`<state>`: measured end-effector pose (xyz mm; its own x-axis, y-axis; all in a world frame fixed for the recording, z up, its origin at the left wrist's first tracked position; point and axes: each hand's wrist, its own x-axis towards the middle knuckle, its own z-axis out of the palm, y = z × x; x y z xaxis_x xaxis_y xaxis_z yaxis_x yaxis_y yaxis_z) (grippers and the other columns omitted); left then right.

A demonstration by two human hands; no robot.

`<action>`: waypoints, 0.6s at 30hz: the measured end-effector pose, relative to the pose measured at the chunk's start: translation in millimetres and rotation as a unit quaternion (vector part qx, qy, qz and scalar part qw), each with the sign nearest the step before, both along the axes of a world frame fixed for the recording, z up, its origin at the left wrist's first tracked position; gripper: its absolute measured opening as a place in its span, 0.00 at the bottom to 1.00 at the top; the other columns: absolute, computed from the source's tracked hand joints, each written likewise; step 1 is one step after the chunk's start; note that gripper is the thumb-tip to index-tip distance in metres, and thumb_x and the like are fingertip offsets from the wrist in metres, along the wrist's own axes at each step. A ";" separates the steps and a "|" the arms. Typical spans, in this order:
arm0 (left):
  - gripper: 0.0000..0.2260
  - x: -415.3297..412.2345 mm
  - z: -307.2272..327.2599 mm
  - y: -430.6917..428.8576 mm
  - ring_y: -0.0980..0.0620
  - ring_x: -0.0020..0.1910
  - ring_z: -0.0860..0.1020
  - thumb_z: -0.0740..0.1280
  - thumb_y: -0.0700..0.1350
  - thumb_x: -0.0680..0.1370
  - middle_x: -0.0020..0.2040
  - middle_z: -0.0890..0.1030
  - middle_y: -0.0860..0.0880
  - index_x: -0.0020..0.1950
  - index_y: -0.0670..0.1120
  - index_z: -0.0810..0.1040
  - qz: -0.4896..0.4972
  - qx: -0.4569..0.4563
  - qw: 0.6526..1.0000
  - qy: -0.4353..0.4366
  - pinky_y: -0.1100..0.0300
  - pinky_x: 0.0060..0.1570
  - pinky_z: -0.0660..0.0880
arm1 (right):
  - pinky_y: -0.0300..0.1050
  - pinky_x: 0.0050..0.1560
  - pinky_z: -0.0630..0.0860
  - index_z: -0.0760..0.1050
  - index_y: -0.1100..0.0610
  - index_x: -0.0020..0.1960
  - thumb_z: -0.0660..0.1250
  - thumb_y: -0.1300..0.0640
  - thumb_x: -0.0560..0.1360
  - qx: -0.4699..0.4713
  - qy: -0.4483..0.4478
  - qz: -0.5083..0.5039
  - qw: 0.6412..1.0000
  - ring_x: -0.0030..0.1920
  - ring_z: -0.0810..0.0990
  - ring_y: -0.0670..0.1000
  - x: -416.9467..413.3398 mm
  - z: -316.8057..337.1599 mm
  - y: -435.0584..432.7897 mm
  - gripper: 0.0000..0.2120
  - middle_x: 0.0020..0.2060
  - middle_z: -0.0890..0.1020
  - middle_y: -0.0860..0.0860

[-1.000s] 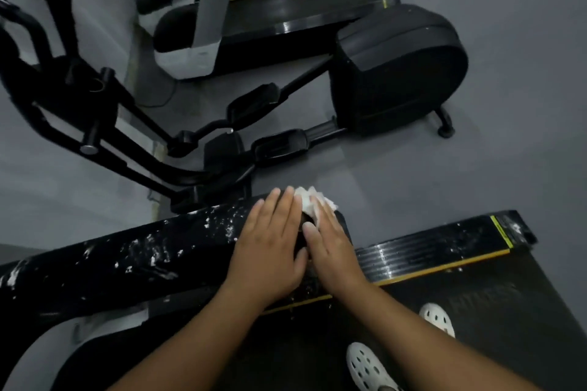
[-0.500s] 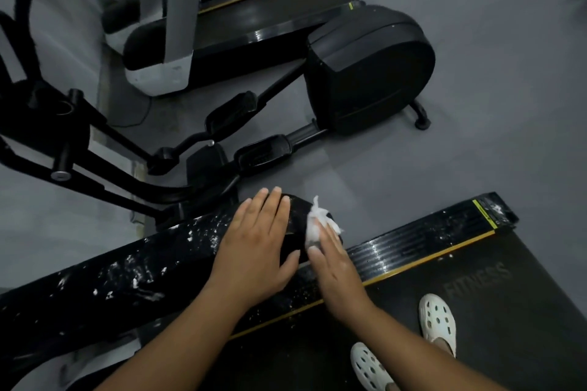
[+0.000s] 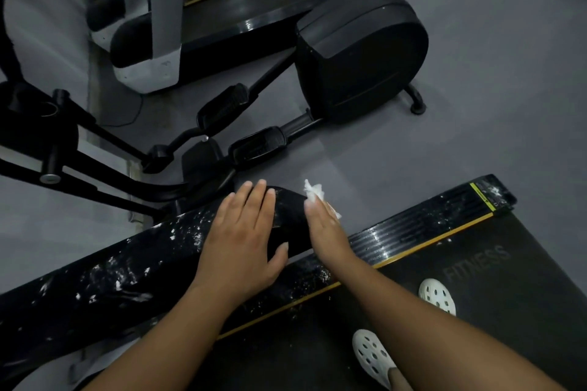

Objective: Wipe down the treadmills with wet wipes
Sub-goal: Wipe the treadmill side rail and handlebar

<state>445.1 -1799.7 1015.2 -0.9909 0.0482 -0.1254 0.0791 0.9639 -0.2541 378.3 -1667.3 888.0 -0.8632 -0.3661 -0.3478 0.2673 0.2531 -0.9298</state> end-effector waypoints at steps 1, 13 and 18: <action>0.38 -0.1 -0.4 -0.1 0.42 0.80 0.59 0.58 0.62 0.76 0.79 0.63 0.40 0.79 0.40 0.63 -0.001 0.001 1.000 0.001 0.42 0.77 0.59 | 0.50 0.78 0.53 0.57 0.37 0.79 0.43 0.30 0.78 -0.013 0.017 0.002 1.000 0.79 0.55 0.46 0.3 5.5 -3.6 0.31 0.80 0.59 0.44; 0.39 0.4 1.5 -3.8 0.44 0.81 0.54 0.58 0.63 0.76 0.81 0.58 0.42 0.81 0.41 0.58 -0.007 0.009 1.000 -0.015 0.44 0.79 0.55 | 0.43 0.79 0.48 0.53 0.40 0.81 0.44 0.32 0.78 -0.035 0.081 0.048 0.995 0.79 0.48 0.39 19.5 48.5 -5.9 0.33 0.79 0.54 0.37; 0.42 10.3 3.8 -12.4 0.45 0.82 0.49 0.56 0.65 0.76 0.83 0.51 0.41 0.82 0.40 0.52 0.032 -0.005 0.999 -0.009 0.48 0.80 0.47 | 0.50 0.80 0.52 0.49 0.42 0.82 0.46 0.29 0.77 -0.009 0.071 0.061 0.996 0.80 0.48 0.40 41.8 25.4 16.9 0.37 0.81 0.53 0.39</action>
